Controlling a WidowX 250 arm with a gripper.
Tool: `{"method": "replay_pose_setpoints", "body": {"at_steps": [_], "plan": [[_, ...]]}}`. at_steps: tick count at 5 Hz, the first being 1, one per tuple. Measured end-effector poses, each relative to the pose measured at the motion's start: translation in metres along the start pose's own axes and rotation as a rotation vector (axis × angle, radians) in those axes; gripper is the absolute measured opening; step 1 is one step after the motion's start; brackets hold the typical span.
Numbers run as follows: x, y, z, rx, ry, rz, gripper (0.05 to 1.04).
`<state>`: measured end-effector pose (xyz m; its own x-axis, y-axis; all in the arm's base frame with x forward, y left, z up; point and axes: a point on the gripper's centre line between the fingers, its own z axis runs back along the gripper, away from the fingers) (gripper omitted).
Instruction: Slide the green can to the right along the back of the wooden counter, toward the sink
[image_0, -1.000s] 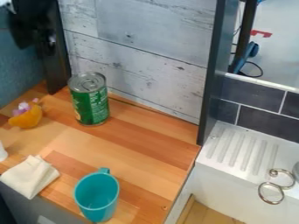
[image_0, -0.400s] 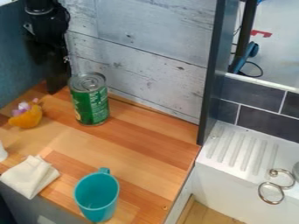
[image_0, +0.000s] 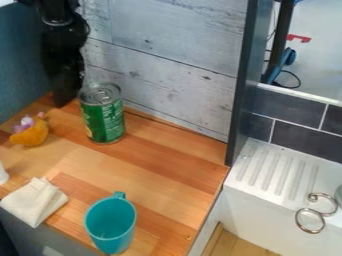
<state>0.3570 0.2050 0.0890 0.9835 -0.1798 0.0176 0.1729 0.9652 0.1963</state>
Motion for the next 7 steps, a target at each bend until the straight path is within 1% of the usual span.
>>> {"method": "replay_pose_setpoints", "body": {"at_steps": [1, 2, 3, 4, 5, 6, 7], "plan": [[0.002, -0.001, -0.002, 0.007, 0.007, -0.021, 1.001], [0.003, -0.007, -0.004, -0.021, 0.000, -0.033, 1.001], [0.010, -0.032, -0.004, -0.099, 0.016, -0.063, 1.001], [0.021, -0.079, -0.006, -0.208, 0.028, -0.109, 1.001], [0.035, -0.117, -0.004, -0.274, 0.004, -0.145, 1.001], [0.040, -0.139, 0.001, -0.316, 0.012, -0.154, 1.001], [0.038, -0.146, 0.003, -0.317, 0.044, -0.133, 1.001]]}}
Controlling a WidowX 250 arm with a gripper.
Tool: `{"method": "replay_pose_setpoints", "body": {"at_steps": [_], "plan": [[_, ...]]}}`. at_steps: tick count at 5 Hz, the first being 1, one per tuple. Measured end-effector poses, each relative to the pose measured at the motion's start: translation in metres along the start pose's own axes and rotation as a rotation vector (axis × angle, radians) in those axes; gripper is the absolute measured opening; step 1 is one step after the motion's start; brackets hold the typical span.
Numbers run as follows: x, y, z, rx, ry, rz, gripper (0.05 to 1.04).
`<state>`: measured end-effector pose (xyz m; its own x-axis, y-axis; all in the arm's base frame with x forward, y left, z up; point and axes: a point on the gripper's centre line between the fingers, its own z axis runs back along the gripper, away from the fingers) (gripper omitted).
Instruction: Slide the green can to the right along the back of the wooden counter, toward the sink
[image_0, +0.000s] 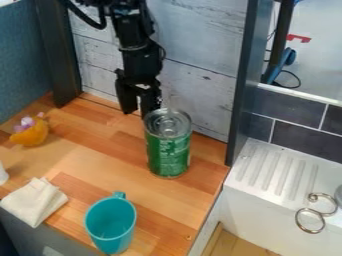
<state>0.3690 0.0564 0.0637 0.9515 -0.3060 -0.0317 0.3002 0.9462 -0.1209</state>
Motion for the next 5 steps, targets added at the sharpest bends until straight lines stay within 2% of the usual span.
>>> {"method": "replay_pose_setpoints", "body": {"at_steps": [1, 2, 3, 4, 5], "plan": [[-0.006, 0.000, 0.014, 0.019, 0.009, 0.043, 1.001], [-0.014, 0.007, 0.039, 0.082, -0.022, 0.089, 1.001], [-0.048, 0.017, 0.074, 0.157, -0.062, 0.172, 1.001], [-0.093, 0.005, 0.089, 0.110, -0.041, 0.142, 1.001], [-0.132, -0.020, 0.086, 0.106, 0.003, 0.067, 1.001]]}}
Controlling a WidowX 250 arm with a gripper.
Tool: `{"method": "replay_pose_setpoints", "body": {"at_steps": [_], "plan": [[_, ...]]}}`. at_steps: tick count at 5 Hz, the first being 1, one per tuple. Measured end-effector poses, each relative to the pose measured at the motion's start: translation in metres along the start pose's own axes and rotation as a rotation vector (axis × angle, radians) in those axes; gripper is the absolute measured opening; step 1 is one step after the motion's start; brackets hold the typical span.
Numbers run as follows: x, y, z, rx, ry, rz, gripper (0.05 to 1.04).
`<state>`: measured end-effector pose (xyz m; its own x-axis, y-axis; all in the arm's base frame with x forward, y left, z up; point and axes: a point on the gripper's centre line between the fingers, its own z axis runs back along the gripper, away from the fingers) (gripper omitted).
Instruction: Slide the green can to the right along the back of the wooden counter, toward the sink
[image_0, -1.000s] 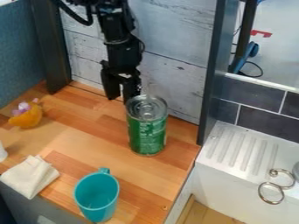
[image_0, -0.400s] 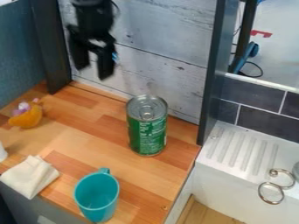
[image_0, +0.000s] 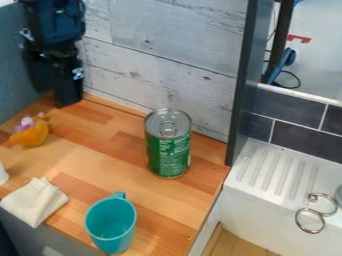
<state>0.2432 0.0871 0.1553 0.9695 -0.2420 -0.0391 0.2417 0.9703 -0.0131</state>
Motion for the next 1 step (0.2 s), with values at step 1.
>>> {"method": "replay_pose_setpoints", "body": {"at_steps": [1], "plan": [[-0.0191, -0.0132, -0.0033, -0.017, 0.018, -0.076, 1.001]]}}
